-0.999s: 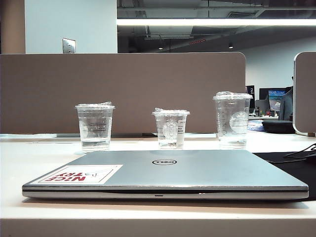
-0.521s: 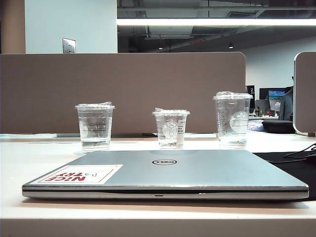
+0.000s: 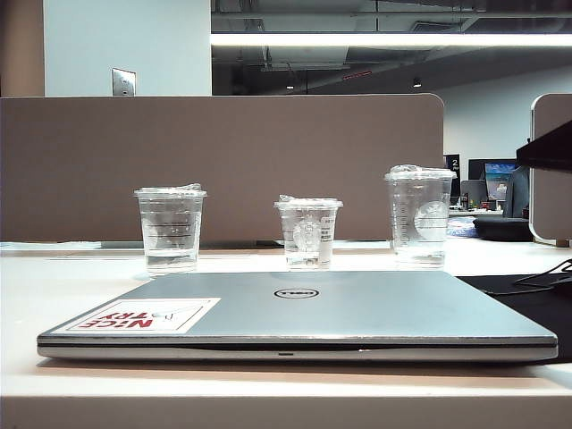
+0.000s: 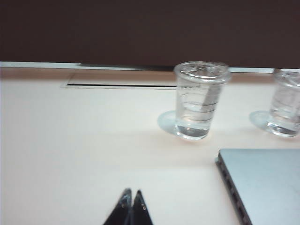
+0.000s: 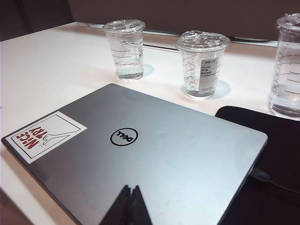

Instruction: Pick up the coffee cup on the left and place it on the left side of the laptop.

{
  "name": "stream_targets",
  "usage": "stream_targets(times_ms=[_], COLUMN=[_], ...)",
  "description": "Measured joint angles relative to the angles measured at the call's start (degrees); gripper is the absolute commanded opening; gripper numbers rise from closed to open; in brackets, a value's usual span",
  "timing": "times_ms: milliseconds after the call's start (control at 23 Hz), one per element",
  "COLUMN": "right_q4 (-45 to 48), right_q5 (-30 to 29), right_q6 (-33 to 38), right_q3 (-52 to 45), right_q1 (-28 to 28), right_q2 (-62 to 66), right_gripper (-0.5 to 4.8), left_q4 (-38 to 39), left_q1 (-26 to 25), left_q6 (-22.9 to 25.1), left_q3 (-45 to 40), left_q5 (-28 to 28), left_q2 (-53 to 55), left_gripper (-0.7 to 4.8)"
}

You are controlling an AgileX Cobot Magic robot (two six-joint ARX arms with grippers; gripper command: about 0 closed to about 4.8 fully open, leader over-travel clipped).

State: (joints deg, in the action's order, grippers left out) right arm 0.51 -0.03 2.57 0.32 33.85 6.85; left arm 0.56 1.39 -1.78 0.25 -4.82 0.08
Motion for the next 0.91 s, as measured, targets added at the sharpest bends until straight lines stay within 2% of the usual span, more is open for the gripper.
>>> stream_targets(times_ms=[217, 347, 434, 478, 565, 651, 695, 782, 825, 869, 912], right_q4=[0.0, 0.0, 0.0, 0.0, 0.0, 0.0, -0.02, -0.02, 0.0, 0.0, 0.0], right_q5=[0.0, 0.0, 0.0, 0.0, 0.0, 0.0, 0.0, 0.0, 0.0, 0.0, 0.0], right_q6=[0.0, 0.0, 0.0, 0.0, 0.0, 0.0, 0.0, 0.0, 0.0, 0.0, 0.0], right_q3=[0.0, 0.0, 0.0, 0.0, 0.0, 0.0, 0.0, 0.0, 0.0, 0.0, 0.0], right_q1=[0.0, 0.0, 0.0, 0.0, 0.0, 0.0, 0.0, 0.0, 0.0, 0.0, 0.0], right_q2=[0.0, 0.0, 0.0, 0.0, 0.04, 0.07, 0.07, 0.07, 0.07, 0.07, 0.07], right_gripper=[-0.04, -0.05, -0.04, -0.04, -0.04, -0.04, -0.04, -0.04, -0.04, -0.04, -0.05], left_q4=[-6.88, -8.0, -11.72, -15.56, -19.63, -23.69, -26.95, -33.29, -35.63, -38.32, -41.55], left_q1=[0.0, -0.02, 0.0, -0.02, -0.02, -0.02, -0.02, 0.0, -0.02, -0.04, -0.04], left_q6=[-0.02, -0.02, 0.26, 2.03, 6.45, 8.26, 8.41, 8.66, 8.68, 8.63, 8.63], left_q3=[0.09, 0.13, 0.11, 0.17, 2.05, 4.04, 4.46, 6.51, 7.63, 9.31, 12.74], left_q5=[-1.64, -2.62, -5.33, -6.21, -6.56, -7.37, -9.84, -12.11, -12.2, -12.17, -11.91], left_q2=[0.39, 4.37, 9.2, 12.83, 20.06, 28.0, 32.92, 41.42, 44.22, 47.65, 54.16], left_gripper=[-0.05, -0.05, -0.05, -0.03, 0.66, 2.36, 2.8, 3.05, 3.52, 4.44, 4.79])
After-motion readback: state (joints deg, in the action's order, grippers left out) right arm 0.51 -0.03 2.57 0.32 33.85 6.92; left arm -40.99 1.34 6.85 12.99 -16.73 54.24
